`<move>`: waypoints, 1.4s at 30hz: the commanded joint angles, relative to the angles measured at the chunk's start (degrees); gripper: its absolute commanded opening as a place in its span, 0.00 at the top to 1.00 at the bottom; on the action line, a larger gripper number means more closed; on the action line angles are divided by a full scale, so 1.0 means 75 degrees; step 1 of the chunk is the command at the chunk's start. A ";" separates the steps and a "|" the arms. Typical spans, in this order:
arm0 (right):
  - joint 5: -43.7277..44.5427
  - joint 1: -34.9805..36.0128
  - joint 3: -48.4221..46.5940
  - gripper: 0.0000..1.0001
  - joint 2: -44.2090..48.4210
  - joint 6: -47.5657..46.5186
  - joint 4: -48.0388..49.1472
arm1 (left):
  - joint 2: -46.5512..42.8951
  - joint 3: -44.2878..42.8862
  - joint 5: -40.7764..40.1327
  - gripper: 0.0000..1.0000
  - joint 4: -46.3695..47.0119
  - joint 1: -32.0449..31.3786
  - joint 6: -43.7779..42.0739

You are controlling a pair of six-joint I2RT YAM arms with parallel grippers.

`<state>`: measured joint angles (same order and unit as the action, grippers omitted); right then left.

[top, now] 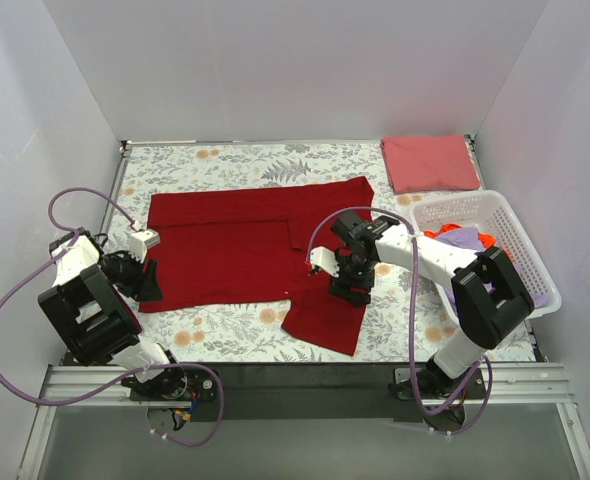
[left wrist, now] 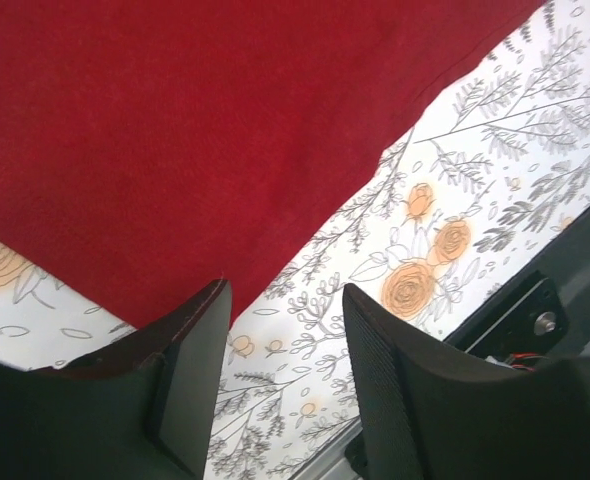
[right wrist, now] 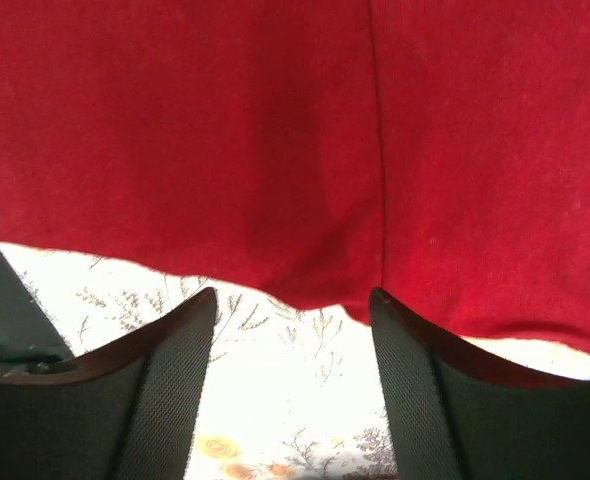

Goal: Fold and stack the t-shirts
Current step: Fold the tshirt

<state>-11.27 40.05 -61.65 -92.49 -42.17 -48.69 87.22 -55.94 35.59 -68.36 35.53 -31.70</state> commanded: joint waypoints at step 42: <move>0.0436 0.0390 0.0943 0.99 -0.0383 0.0162 0.1172 | 0.0148 0.0498 -0.0422 0.59 0.1097 0.0197 -0.5957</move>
<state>-4.10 43.33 -54.33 -93.23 -39.75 -39.33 89.27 -52.82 33.12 -65.04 38.00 -73.73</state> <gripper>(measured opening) 0.023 0.404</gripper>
